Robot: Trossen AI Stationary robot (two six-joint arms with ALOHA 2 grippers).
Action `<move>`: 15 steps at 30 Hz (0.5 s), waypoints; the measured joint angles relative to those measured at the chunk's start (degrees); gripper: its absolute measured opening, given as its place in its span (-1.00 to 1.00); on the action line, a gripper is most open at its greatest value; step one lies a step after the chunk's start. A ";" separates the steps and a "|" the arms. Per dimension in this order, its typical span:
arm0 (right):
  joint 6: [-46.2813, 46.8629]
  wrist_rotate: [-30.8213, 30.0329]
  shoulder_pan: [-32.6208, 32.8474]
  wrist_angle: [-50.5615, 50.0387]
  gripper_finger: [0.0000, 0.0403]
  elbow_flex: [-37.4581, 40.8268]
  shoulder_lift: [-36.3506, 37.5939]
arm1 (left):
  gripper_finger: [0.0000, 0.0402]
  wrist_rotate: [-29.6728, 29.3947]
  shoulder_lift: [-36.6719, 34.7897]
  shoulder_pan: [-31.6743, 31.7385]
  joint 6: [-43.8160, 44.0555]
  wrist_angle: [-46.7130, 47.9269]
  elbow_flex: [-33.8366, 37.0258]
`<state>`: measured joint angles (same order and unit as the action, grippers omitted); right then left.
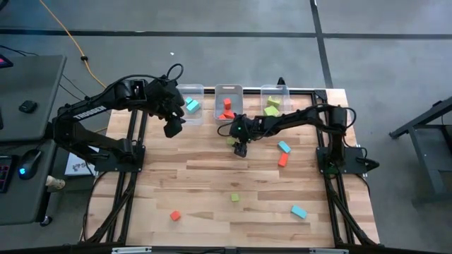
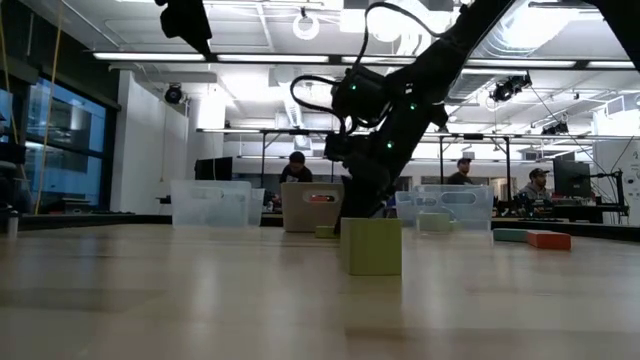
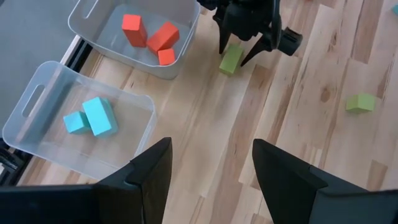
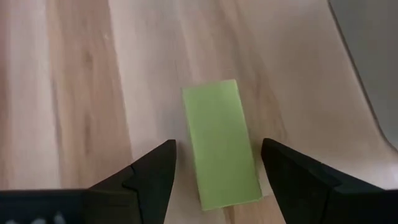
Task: Sort & place blocks by color
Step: Put the small green rectangular block into the right transparent bin
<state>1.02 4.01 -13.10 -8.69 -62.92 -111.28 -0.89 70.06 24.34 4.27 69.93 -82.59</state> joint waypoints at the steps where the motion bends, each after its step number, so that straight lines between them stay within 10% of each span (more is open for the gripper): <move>1: 0.01 -0.21 0.01 -0.11 0.15 0.00 0.00 | -0.01 0.00 0.00 0.00 0.00 0.02 0.00; 15: 2.16 -0.11 -0.04 -0.95 -0.31 -0.08 -0.01 | -0.01 0.00 0.00 -0.02 -1.51 -0.23 0.00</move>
<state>3.18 3.90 -13.15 -9.64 -63.00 -111.29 -0.89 70.06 24.32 2.76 69.70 -82.59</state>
